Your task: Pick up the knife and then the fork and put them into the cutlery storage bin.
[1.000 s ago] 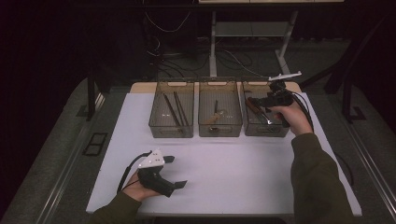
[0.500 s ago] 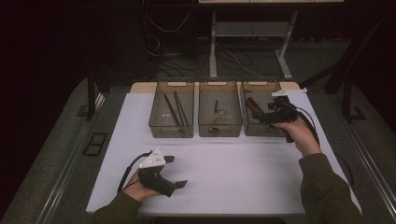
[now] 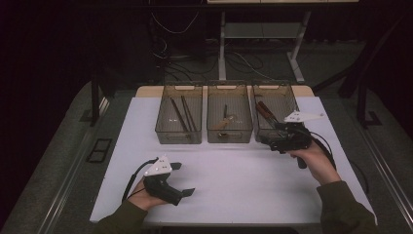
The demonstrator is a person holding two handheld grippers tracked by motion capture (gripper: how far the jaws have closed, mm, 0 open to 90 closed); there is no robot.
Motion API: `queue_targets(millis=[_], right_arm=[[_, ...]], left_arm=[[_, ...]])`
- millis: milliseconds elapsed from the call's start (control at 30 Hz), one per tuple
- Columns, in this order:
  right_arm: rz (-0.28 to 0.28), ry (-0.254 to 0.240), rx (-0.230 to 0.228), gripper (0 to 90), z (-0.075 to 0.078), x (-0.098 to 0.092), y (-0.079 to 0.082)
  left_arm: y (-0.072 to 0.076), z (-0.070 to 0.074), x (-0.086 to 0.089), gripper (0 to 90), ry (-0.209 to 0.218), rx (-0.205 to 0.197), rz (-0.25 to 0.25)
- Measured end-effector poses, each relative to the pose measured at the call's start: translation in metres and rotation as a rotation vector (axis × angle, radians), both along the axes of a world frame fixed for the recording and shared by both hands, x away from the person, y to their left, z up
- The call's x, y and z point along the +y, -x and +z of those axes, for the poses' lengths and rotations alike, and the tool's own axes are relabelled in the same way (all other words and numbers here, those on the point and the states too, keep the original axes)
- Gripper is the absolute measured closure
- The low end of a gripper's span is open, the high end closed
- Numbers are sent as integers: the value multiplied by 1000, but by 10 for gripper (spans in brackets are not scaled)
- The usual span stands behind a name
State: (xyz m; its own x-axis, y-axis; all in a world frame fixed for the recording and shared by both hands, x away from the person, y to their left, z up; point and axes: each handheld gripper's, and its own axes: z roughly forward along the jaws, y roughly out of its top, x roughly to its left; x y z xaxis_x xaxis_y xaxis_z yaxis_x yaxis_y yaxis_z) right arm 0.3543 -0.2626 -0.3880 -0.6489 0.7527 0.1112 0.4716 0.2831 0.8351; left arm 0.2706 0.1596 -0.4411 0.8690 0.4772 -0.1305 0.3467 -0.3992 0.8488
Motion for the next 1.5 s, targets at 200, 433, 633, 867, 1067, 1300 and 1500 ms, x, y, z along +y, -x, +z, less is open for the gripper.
queue_targets(millis=[200, 433, 633, 867, 1067, 1300, 1500], right_arm=[[23, -10, 1, 158, -13, -3, 22], [44, -22, -5, 159, -25, -9, 44], [51, -28, -21, 159, -32, -12, 58], [79, -29, -16, 158, -43, -15, 73], [91, -21, -4, 158, -50, -20, 84], [88, -17, -8, 159, -53, -29, 92], [105, 35, -7, 158, -59, -31, 97]], left_arm=[[0, 0, 0, 0, -4, 3, 0], [0, 0, 0, 0, 0, 6, -2], [1, 1, 0, 0, 1, 3, -1], [1, 1, -1, 0, 4, 0, -3], [2, 1, -1, 0, 5, -1, -2], [2, 1, -1, 0, -4, -2, -8], [2, 2, -1, 0, -3, -5, -9]])
